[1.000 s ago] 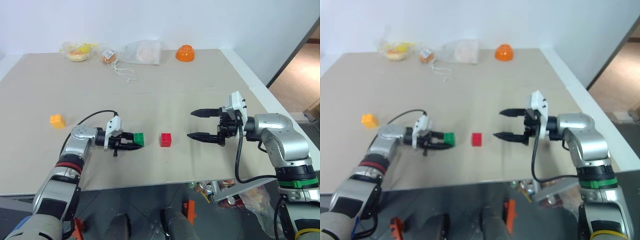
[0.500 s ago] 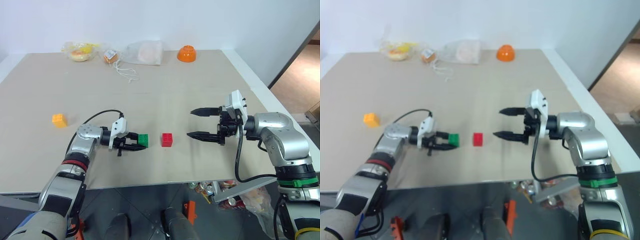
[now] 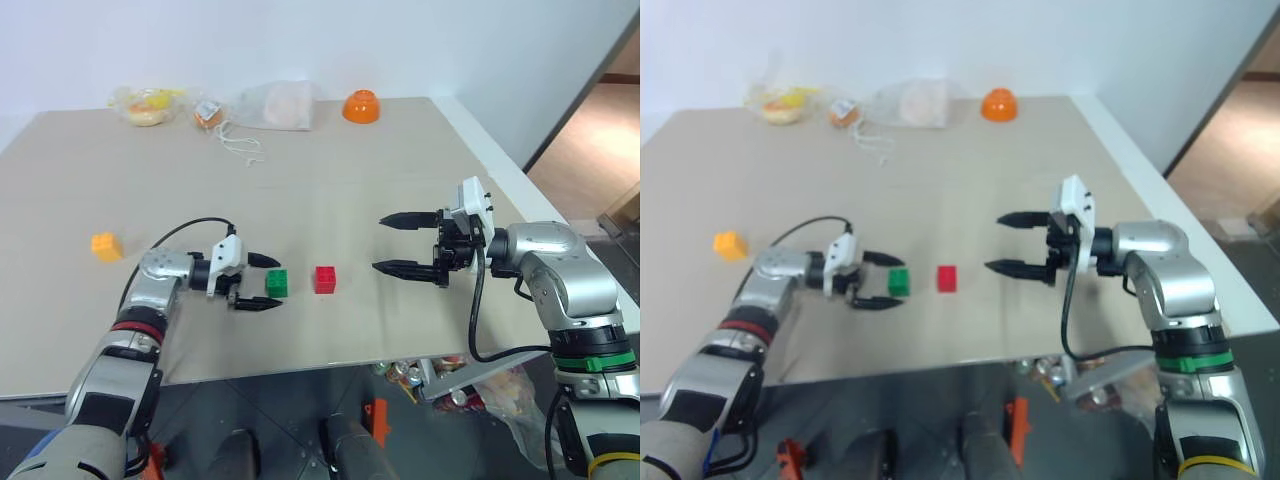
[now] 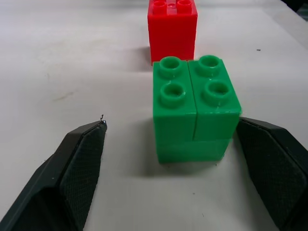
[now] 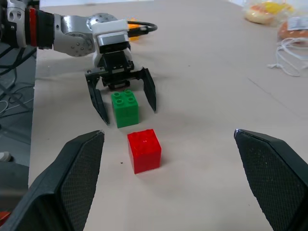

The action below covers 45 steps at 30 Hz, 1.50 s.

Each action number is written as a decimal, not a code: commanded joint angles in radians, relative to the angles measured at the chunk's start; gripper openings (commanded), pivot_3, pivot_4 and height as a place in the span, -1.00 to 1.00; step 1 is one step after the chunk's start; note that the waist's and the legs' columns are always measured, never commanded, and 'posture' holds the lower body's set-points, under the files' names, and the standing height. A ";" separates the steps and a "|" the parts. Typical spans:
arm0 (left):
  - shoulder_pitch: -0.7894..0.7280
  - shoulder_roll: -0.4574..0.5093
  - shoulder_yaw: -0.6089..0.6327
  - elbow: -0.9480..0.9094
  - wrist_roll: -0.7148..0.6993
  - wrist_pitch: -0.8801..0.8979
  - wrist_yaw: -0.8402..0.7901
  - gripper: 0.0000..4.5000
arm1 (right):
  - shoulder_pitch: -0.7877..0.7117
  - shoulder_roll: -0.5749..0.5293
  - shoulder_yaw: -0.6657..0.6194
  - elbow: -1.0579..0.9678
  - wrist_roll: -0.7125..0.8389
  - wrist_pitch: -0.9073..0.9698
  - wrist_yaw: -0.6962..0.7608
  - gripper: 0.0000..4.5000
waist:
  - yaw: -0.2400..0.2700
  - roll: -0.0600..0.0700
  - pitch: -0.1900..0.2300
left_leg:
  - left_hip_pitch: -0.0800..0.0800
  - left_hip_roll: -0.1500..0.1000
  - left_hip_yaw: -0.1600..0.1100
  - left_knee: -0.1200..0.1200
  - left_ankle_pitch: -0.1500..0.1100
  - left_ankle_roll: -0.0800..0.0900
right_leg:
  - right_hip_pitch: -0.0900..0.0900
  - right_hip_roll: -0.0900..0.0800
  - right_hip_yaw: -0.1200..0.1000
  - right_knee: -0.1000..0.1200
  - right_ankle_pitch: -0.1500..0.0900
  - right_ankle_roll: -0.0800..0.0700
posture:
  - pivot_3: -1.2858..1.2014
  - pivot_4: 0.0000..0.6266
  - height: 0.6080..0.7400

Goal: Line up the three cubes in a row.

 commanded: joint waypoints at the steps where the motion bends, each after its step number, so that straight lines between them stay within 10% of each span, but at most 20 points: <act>1: 0.089 0.116 0.049 -0.105 -0.050 0.115 -0.061 0.95 | -0.039 -0.002 -0.010 0.010 0.005 -0.023 0.014 1.00 | -0.015 0.000 0.000 | 0.000 0.001 0.000 -0.001 0.000 0.000 | 0.000 0.001 0.000 0.001 0.000 -0.001 | 0.03 -0.52 1.00; 11: 0.374 0.188 0.260 -0.536 -0.208 0.383 0.222 0.95 | -0.164 0.096 0.042 0.174 -0.070 -0.129 -0.007 1.00 | -0.007 0.000 0.000 | 0.001 0.010 0.000 -0.003 0.000 0.000 | -0.002 0.009 -0.001 0.001 -0.001 -0.008 | 0.03 -0.52 1.00; 25: 0.763 -0.137 0.564 -1.220 -0.323 0.694 1.107 0.95 | -0.238 0.200 0.090 0.305 -0.125 -0.229 0.039 1.00 | 0.015 0.000 0.000 | -0.001 0.010 0.001 -0.001 -0.004 -0.006 | -0.001 0.008 -0.001 0.000 -0.003 -0.006 | 0.03 -0.52 1.00; 34: 0.766 -0.262 0.631 -1.314 -0.227 0.791 1.523 0.95 | -0.253 0.234 0.097 0.336 -0.131 -0.249 0.057 1.00 | 0.021 0.000 0.000 | -0.001 0.009 0.001 0.001 -0.004 -0.006 | -0.001 0.008 0.000 0.000 -0.002 -0.006 | 0.03 -0.52 1.00; 45: 0.712 -0.197 0.622 -1.187 -0.163 0.809 1.567 0.95 | -0.258 0.299 0.081 0.310 -0.118 -0.228 -0.021 1.00 | 0.020 -0.001 0.000 | 0.000 0.009 0.001 0.001 -0.004 -0.006 | -0.001 0.008 -0.001 0.000 -0.002 -0.007 | 0.03 -0.52 1.00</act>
